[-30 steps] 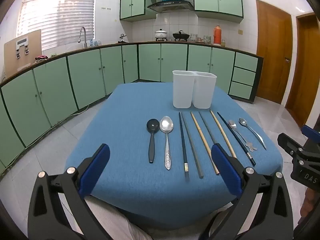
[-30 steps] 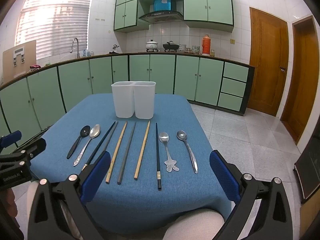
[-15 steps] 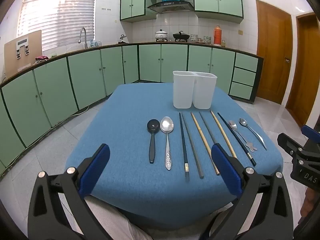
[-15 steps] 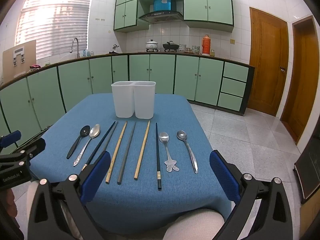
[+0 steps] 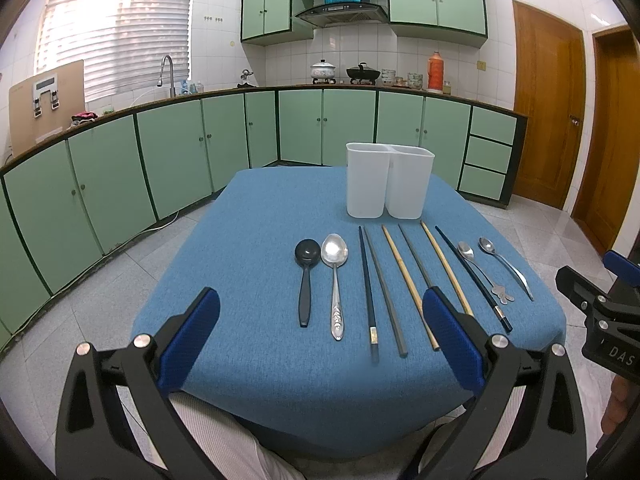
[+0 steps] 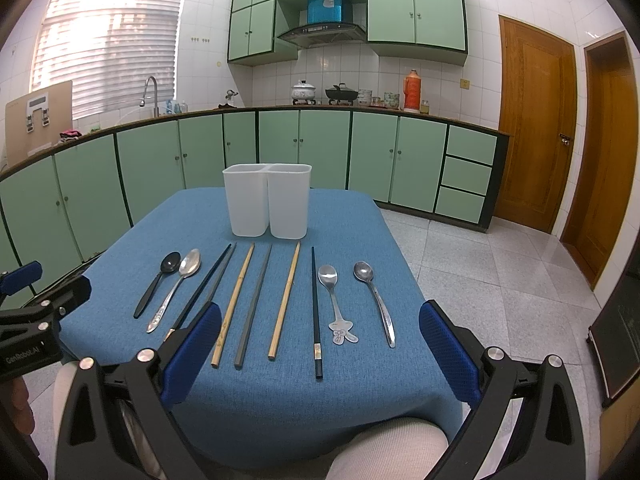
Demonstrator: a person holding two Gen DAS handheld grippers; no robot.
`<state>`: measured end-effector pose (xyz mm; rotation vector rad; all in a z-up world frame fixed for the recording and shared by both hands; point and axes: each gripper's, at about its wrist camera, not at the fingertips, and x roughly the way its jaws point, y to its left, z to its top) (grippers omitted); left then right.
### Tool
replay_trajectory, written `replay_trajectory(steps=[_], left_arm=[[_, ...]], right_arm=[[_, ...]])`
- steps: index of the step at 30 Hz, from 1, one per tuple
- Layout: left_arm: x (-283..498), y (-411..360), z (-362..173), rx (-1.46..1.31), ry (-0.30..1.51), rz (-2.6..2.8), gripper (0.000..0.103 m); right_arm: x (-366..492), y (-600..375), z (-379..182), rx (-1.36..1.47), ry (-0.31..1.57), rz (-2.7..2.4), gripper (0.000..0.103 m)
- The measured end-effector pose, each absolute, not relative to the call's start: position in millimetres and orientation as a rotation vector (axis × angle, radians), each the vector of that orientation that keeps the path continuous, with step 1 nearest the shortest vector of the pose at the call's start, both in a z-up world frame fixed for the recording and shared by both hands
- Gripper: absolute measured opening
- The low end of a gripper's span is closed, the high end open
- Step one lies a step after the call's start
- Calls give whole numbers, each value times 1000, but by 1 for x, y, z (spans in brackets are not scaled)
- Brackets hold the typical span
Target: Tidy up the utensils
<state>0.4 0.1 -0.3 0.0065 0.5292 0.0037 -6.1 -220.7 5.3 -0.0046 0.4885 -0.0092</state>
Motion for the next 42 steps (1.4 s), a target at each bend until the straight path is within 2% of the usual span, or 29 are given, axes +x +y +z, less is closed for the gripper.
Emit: replay_trajectory(steps=[42], left_arm=[[-2, 2, 3, 9, 527, 6, 98]], right_arm=[[-7, -220, 6, -5, 487, -10, 97]])
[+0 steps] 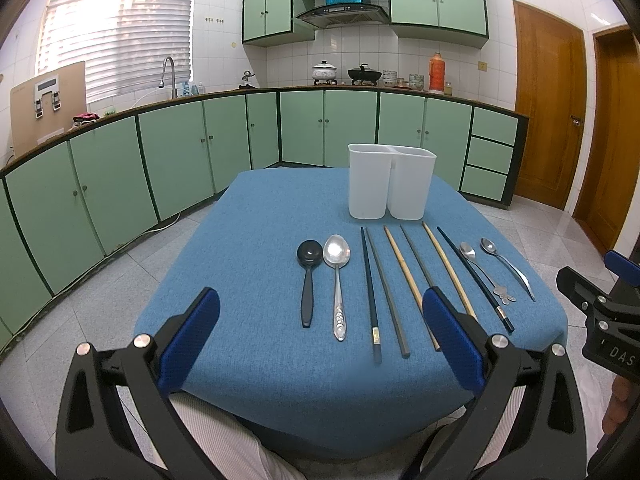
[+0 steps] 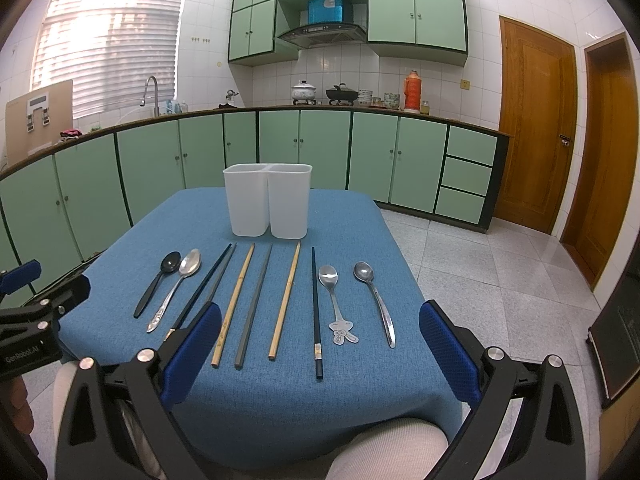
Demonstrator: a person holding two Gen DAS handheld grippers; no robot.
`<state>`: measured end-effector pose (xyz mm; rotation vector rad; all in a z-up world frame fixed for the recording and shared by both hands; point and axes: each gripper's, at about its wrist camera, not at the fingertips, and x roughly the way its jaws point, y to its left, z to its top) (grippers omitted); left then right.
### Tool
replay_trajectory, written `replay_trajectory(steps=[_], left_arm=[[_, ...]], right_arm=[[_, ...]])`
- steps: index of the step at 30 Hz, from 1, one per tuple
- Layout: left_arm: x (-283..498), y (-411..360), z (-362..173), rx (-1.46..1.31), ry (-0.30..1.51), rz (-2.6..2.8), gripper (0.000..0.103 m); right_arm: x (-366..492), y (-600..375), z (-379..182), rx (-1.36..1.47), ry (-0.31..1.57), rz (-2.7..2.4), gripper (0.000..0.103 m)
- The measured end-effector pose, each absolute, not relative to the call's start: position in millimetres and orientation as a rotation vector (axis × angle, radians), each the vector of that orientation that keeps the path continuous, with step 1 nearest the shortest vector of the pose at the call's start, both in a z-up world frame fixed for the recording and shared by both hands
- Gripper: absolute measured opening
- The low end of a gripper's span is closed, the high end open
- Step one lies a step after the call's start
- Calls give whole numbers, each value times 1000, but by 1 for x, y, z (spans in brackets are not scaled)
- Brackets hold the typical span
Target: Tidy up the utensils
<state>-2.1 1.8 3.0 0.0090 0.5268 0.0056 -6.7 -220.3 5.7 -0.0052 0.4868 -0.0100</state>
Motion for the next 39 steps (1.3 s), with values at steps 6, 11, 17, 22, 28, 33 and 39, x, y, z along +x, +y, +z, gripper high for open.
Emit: replay_trajectory(steps=[6, 11, 17, 22, 28, 33, 39], left_arm=[[-2, 2, 2, 8, 526, 5, 98], [-2, 2, 2, 8, 526, 5, 98], [-3, 6, 7, 7, 527, 5, 98], [-5, 8, 9, 7, 530, 4, 98], [14, 27, -1, -14, 544, 17, 98], [33, 50, -6, -59, 567, 47, 98], [70, 67, -13, -53, 605, 99, 98]], right_arm=[[-7, -220, 6, -6, 486, -10, 97], [-6, -220, 5, -6, 487, -10, 97], [-5, -220, 5, -7, 487, -10, 97], [-5, -220, 5, -6, 486, -10, 97], [-4, -220, 5, -6, 484, -10, 97], [3, -223, 1, -5, 489, -23, 97], [35, -240, -1, 0, 496, -47, 97]])
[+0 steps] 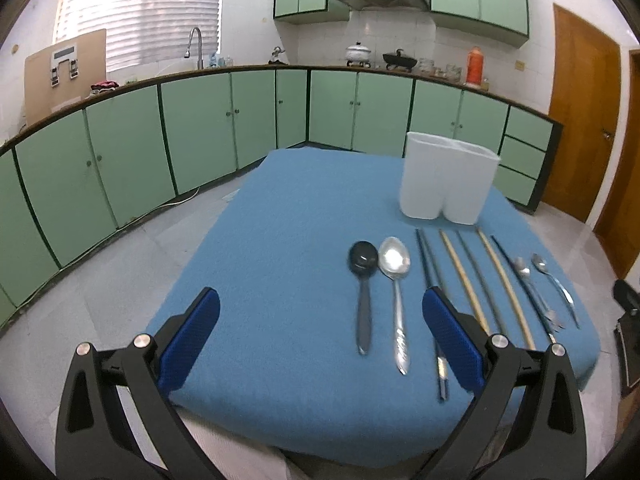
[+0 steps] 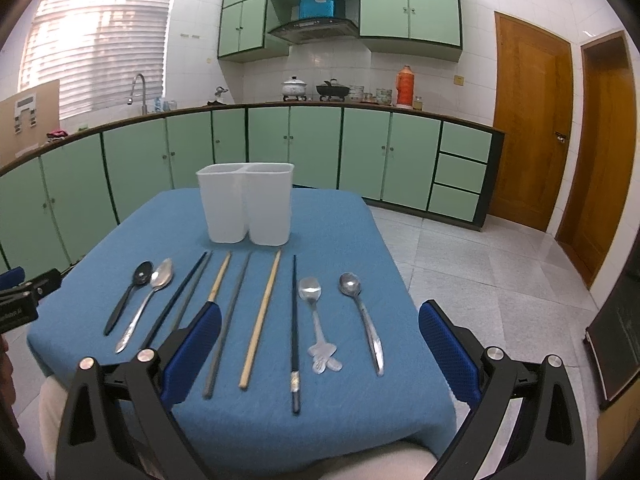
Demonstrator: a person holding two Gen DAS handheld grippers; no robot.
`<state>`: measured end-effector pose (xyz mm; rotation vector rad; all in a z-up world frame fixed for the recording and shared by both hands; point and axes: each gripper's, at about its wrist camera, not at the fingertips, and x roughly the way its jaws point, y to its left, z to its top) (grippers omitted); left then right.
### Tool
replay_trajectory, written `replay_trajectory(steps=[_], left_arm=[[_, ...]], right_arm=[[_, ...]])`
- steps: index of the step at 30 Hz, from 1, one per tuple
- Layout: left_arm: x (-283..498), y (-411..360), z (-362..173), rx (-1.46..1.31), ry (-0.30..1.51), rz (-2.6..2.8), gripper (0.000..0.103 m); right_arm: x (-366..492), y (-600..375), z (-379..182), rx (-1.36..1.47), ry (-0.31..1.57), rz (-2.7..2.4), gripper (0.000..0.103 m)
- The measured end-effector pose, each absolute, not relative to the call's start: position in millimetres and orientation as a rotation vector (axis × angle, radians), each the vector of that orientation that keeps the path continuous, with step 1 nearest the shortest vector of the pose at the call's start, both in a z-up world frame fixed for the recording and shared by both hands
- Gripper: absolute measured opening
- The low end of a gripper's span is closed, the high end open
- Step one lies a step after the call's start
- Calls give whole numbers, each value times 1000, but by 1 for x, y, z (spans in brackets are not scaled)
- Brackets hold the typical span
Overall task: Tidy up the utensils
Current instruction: 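Move the left tool to the black plastic spoon and close on its handle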
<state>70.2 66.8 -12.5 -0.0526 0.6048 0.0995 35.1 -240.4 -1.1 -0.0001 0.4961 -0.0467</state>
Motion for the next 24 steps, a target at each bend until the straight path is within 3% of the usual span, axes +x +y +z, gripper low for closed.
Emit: replay_trajectory(steps=[3, 7, 9, 11, 12, 24], left_arm=[[97, 67, -19, -36, 642, 102, 98], [124, 61, -33, -28, 707, 75, 97], [138, 59, -41, -26, 741, 65, 91], [155, 58, -51, -31, 792, 49, 76], [161, 58, -55, -39, 812, 39, 76], [202, 55, -86, -39, 914, 20, 70]], right_arm=[[51, -247, -4, 1, 512, -59, 95], [66, -253, -8, 9, 540, -61, 86], [74, -256, -10, 12, 555, -60, 82], [83, -256, -13, 14, 575, -55, 77], [87, -257, -15, 15, 583, -52, 75], [122, -253, -22, 19, 624, -41, 74]])
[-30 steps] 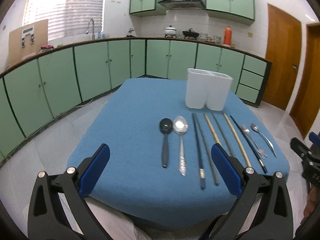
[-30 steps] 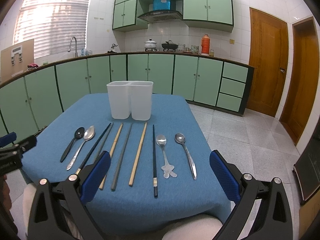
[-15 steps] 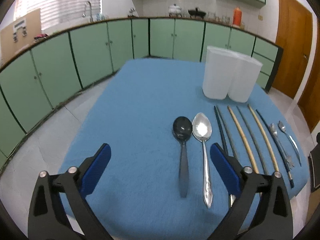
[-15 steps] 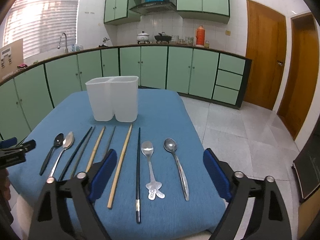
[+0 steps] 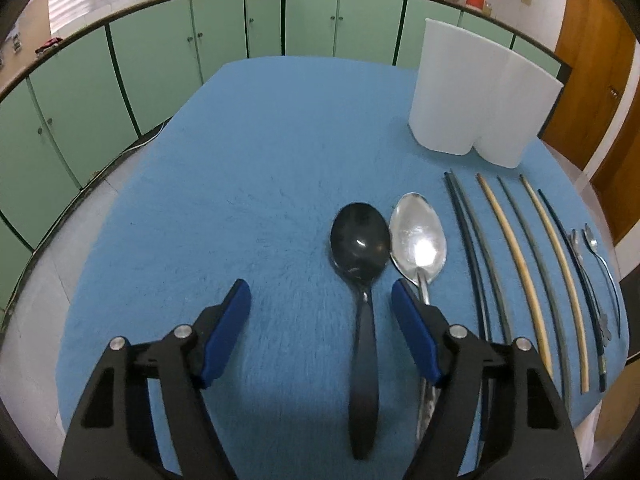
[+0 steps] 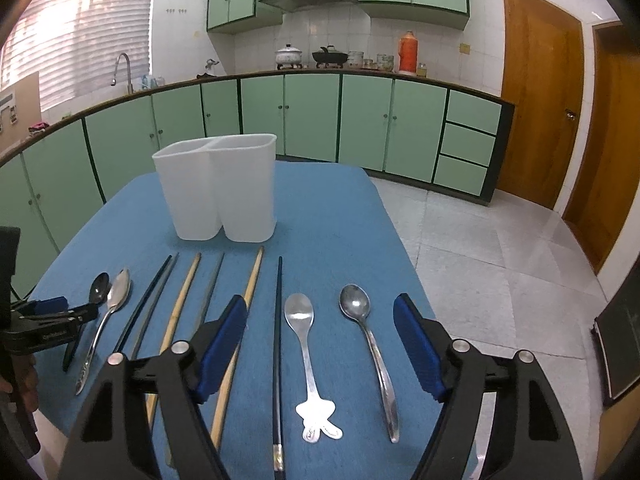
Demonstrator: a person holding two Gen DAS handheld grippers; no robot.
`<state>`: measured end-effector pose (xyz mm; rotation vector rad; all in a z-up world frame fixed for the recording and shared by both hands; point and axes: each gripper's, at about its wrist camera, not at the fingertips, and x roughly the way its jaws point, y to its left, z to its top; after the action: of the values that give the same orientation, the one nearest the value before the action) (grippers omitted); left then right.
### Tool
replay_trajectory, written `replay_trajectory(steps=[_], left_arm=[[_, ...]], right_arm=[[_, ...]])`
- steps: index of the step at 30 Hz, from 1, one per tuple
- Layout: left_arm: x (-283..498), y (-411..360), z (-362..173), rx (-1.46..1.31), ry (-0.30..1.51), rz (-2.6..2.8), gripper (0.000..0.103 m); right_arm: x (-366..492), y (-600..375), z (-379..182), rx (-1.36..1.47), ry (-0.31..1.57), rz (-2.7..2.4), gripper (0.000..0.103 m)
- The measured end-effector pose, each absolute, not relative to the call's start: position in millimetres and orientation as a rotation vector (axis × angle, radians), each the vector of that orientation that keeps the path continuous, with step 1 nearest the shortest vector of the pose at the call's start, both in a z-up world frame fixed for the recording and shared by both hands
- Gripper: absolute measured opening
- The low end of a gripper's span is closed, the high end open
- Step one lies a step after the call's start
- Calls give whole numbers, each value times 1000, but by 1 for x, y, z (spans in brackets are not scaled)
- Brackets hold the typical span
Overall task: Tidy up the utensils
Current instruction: 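Move the left tool to the black plastic spoon and close on its handle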
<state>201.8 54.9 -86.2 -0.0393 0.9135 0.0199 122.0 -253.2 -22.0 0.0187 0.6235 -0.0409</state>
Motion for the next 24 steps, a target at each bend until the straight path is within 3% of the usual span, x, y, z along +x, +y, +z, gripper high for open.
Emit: replay_trajectory(steps=[6, 8, 14, 18, 20, 24], left_arm=[[208, 53, -87, -6, 915, 29, 65], [207, 52, -86, 4, 910, 26, 54], [203, 55, -84, 13, 906, 18, 38], [203, 59, -81, -12, 908, 3, 41], [205, 62, -79, -21, 898, 1, 59], [215, 64, -76, -33, 890, 11, 63]], right_arm=[[127, -255, -22, 34, 627, -42, 74], [127, -255, -21, 39, 625, -43, 74], [131, -253, -22, 38, 631, -40, 74], [133, -253, -23, 39, 637, -38, 74], [134, -252, -23, 38, 636, -38, 74], [135, -252, -24, 41, 639, -39, 74]])
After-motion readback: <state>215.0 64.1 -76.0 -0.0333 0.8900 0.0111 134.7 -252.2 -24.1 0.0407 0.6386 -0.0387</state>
